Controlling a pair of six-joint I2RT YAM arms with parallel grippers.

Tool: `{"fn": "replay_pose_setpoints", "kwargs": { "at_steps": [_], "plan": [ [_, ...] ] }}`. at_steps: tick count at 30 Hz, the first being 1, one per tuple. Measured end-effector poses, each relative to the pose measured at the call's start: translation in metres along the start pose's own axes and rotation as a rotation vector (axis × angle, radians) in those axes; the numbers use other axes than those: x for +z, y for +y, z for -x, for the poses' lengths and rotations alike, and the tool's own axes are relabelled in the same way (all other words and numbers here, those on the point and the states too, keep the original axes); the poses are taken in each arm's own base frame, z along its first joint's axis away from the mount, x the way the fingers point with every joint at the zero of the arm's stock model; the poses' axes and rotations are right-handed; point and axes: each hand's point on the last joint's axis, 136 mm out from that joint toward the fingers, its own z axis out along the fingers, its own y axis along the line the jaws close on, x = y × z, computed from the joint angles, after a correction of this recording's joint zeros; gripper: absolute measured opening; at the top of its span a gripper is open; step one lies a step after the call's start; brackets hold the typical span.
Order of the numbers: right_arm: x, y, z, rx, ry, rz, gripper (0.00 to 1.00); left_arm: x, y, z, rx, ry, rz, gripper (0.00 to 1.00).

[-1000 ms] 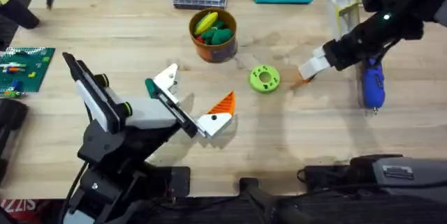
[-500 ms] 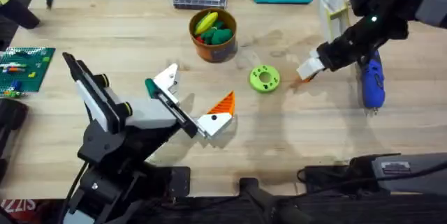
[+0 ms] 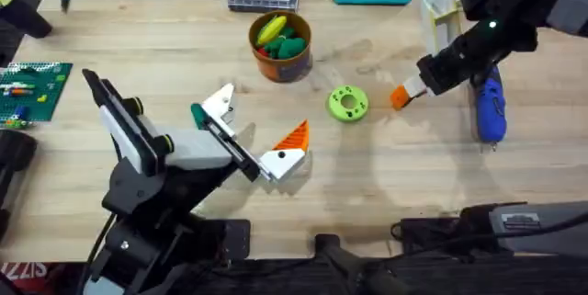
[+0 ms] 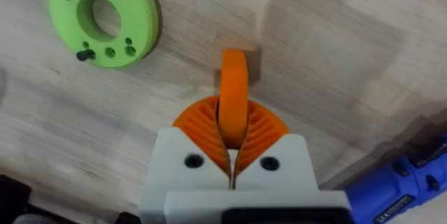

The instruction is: Pick up the gripper from the table and insert it into the empty holder that is missing its gripper. Then pick up a screw, insert it into the mounting hole, and use the screwdriver to tighten it. Finally, clean up the table by picking up the vegetable and placing it into the bucket.

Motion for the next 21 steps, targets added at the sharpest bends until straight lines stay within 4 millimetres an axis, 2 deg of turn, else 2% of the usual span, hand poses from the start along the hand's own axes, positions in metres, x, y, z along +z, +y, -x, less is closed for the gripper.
{"fn": "replay_pose_setpoints", "kwargs": {
  "at_steps": [7,10,13,17,21],
  "plan": [
    [-0.001,0.001,-0.002,0.001,0.007,0.005,0.021,0.000,0.000,0.000,0.000,0.000,0.000,0.987],
    [-0.008,0.004,-0.005,0.005,0.026,0.013,0.020,0.000,0.000,0.000,0.000,0.000,0.000,0.986],
    [-0.029,0.004,0.002,0.013,-0.017,-0.003,0.019,0.000,0.000,0.000,0.000,0.000,0.000,0.985],
    [-0.066,0.005,0.018,0.027,-0.137,-0.042,0.019,0.000,0.000,0.000,0.000,0.000,0.000,0.986],
    [-0.091,0.009,0.018,0.031,-0.210,-0.066,0.018,0.000,0.000,0.000,0.000,0.000,0.000,0.986]
  ]
}}
